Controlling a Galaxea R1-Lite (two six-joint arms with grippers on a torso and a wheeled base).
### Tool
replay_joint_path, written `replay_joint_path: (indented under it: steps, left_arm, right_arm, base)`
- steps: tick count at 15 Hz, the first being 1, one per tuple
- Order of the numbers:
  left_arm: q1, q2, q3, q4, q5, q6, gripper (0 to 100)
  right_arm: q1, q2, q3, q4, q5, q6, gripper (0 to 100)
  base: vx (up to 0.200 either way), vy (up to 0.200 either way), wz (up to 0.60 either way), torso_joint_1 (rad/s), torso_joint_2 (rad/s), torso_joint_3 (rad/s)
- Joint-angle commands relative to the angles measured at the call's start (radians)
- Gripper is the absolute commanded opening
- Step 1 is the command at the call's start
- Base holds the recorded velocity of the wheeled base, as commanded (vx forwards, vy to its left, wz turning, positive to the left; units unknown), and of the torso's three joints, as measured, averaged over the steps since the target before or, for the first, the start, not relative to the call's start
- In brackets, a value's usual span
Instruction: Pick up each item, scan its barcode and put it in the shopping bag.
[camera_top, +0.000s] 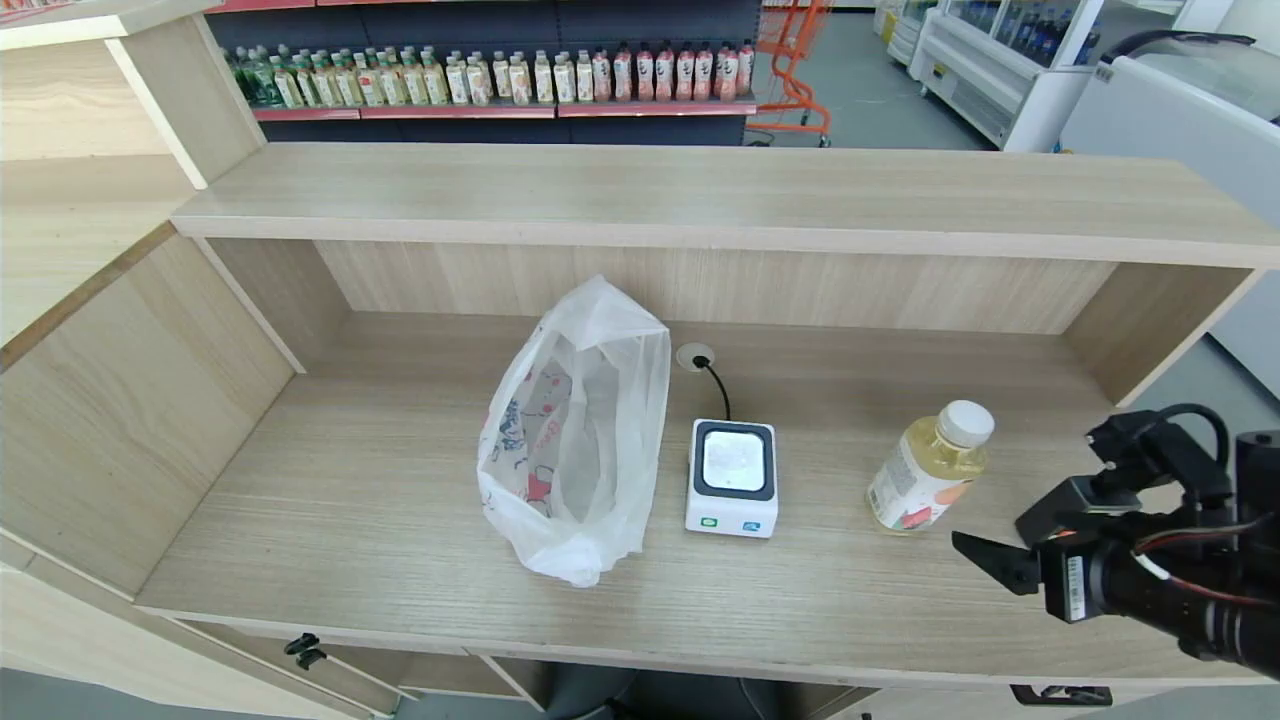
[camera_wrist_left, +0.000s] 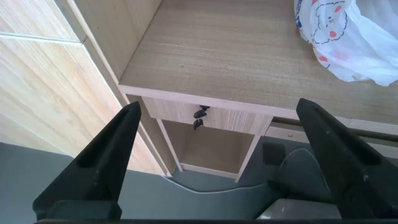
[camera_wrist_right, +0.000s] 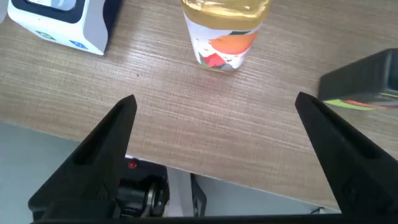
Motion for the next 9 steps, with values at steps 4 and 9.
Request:
replay_joint_path:
  steps: [4,9]
  left_arm:
    - [0.0,0.0,0.0,0.001,0.001,0.0,100]
    - [0.0,0.0,0.0,0.001,0.001,0.0,100]
  right_arm:
    - [0.096,0.352,-0.009,-0.302,-0.096,0.112,100]
    - [0.112,0.517,-0.053,-0.558,-0.15,0.107,100]
  base:
    - [0.0,0.0,0.0,0.0,0.0,0.0]
    - [0.0,0.0,0.0,0.0,0.0,0.0]
